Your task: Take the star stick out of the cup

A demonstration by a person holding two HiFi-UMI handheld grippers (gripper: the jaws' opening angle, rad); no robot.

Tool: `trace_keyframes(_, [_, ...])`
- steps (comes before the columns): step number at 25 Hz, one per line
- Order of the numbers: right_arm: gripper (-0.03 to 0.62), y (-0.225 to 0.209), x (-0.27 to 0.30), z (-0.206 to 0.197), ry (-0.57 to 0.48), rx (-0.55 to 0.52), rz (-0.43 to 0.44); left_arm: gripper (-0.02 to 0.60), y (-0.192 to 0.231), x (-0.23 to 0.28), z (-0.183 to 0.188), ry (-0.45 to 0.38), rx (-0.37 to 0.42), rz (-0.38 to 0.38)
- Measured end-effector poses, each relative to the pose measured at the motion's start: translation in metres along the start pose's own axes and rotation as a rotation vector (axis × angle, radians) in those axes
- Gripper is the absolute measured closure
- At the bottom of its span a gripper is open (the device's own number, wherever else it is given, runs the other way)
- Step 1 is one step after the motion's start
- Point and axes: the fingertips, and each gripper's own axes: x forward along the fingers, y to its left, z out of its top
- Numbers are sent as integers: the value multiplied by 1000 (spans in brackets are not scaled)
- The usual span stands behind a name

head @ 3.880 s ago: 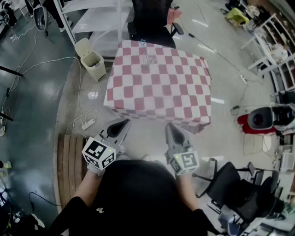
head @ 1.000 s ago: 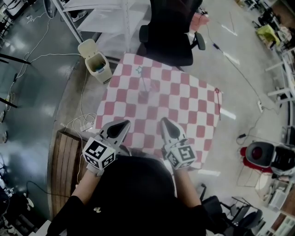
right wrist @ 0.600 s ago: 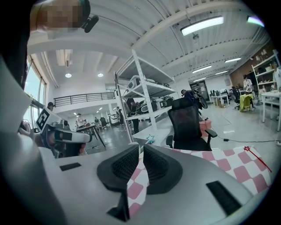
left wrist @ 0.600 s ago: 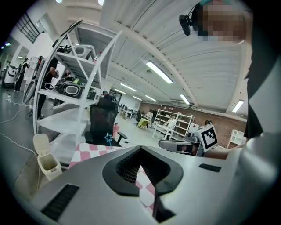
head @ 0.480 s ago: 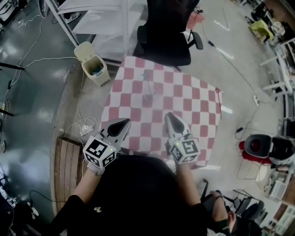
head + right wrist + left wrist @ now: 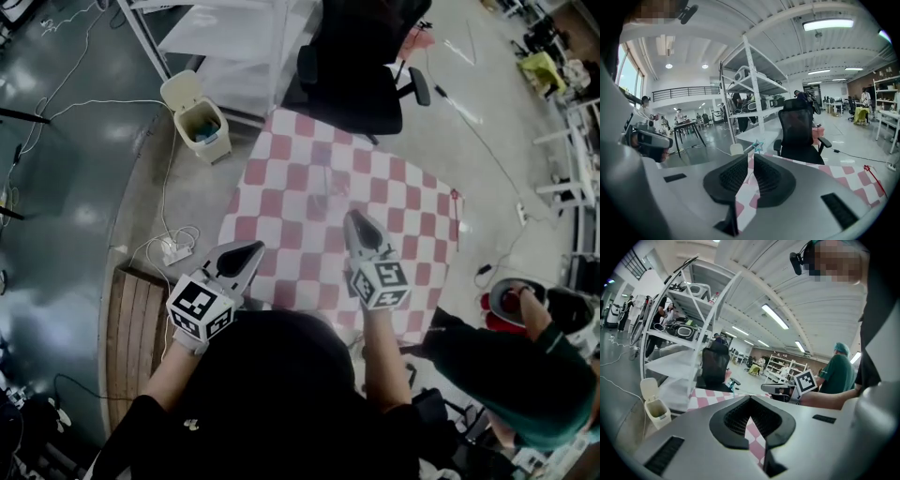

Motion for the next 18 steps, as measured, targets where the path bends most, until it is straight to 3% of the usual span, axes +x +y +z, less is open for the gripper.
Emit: trace_keyframes(18, [502,-18,111,-29,214,-114,32,541,62,-20,-17,35,-102,165])
